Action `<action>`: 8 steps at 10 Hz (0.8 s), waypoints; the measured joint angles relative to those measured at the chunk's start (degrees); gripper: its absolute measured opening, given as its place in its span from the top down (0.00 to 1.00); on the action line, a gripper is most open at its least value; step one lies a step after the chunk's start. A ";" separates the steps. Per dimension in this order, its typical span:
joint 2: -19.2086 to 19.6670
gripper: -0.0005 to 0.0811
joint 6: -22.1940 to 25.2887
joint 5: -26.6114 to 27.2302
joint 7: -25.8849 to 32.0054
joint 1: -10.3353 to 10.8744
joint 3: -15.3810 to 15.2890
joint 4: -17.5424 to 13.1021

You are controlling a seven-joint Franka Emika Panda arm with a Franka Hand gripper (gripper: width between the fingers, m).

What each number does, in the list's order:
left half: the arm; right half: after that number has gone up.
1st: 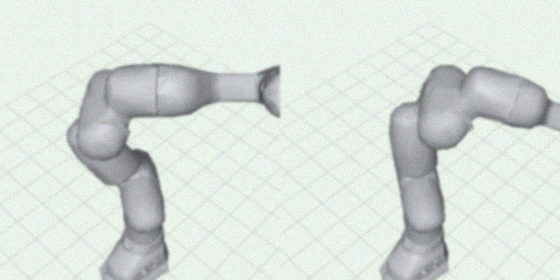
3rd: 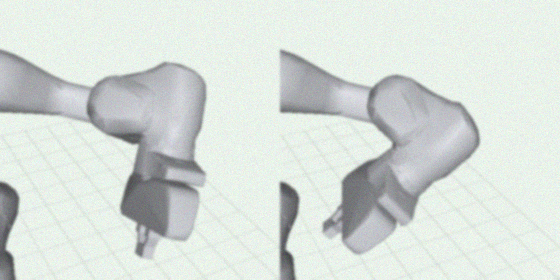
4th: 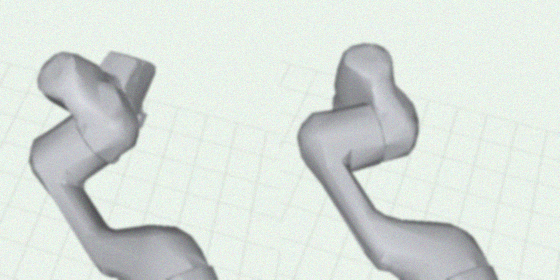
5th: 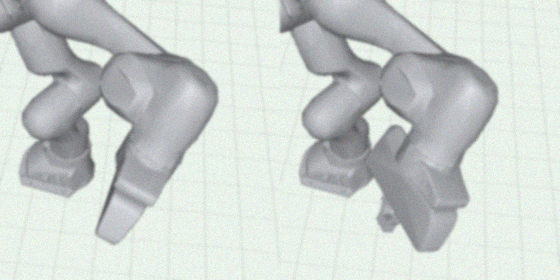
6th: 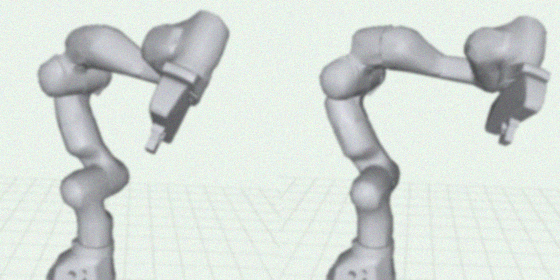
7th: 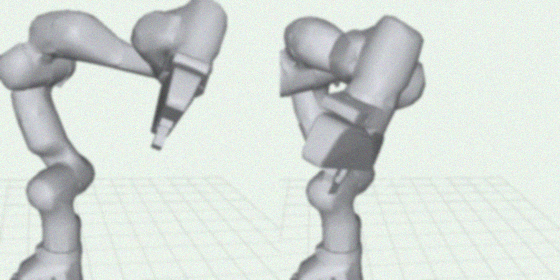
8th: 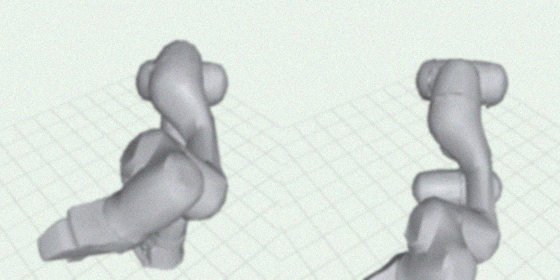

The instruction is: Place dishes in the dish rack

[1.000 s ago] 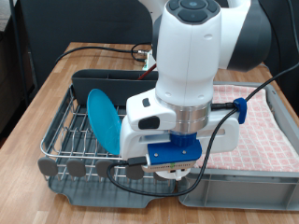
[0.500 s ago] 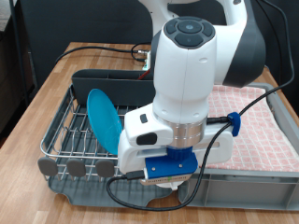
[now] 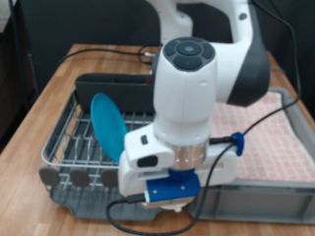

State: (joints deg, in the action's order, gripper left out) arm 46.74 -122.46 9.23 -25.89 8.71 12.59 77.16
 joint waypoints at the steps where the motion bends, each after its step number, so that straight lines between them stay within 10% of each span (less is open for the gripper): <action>1: 0.09 0.91 -0.04 0.06 0.15 -0.25 -0.26 0.00; 4: 0.20 0.91 -0.17 0.37 1.14 -1.09 -1.20 -0.01; 5: 0.23 0.68 -0.16 0.38 1.37 -1.23 -1.30 -0.01; 8: 0.25 0.48 -0.15 0.38 2.11 -1.50 -1.41 -0.14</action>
State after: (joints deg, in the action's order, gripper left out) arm 46.99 -122.60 9.61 -23.78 7.21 11.18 77.03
